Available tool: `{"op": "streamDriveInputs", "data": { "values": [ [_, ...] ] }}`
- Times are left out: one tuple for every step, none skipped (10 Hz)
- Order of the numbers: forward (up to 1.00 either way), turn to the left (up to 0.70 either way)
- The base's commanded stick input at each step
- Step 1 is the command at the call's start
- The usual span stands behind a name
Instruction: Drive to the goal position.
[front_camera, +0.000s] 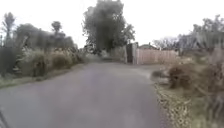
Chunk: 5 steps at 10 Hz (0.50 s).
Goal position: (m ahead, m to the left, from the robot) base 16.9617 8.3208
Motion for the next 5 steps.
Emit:
{"op": "streamDriveInputs", "data": {
  "values": [
    [1.00,0.00],
    [1.00,0.00],
    [1.00,0.00],
    [1.00,0.00],
    [1.00,0.00]
  ]
}}
